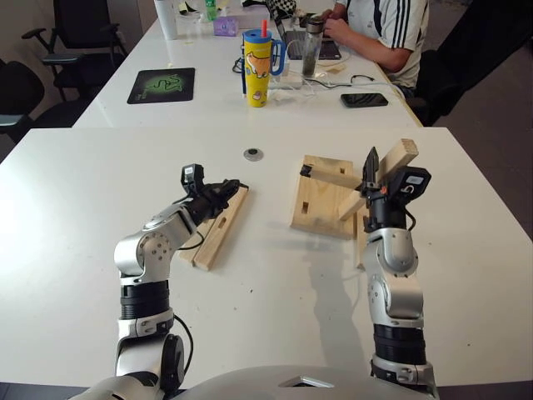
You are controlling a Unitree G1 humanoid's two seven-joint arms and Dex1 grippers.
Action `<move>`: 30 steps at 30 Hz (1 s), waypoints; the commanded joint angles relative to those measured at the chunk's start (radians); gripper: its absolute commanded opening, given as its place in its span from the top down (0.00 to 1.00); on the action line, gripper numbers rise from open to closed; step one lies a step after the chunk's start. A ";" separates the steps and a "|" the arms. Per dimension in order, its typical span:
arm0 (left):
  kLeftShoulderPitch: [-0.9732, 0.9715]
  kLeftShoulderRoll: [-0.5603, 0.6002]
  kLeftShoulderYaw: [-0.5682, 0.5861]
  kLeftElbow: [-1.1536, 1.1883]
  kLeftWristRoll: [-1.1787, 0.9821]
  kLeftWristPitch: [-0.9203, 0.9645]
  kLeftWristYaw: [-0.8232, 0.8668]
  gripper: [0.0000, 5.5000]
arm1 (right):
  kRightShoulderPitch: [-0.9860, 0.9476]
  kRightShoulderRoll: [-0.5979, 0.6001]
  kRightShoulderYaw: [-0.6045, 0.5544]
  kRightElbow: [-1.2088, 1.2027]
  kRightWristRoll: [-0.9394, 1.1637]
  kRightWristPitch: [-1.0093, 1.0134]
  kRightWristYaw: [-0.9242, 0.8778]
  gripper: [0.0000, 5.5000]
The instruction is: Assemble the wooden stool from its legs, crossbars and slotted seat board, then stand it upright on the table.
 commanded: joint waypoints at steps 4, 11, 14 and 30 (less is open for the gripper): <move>-0.015 0.003 0.001 0.008 0.001 -0.005 0.010 0.53 | -0.181 -0.025 -0.038 -0.156 -0.025 0.112 -0.060 0.61; -0.002 0.006 0.013 0.005 0.001 -0.012 0.016 0.53 | -0.429 -0.117 -0.096 -0.251 -0.013 0.233 -0.053 0.61; 0.010 0.005 0.018 0.001 0.003 -0.019 0.022 0.53 | -0.403 -0.111 -0.112 -0.226 0.014 0.274 -0.046 0.61; 0.070 0.045 0.068 0.012 0.029 -0.093 0.029 0.53 | -0.423 -0.131 -0.084 -0.251 0.013 0.305 -0.009 0.61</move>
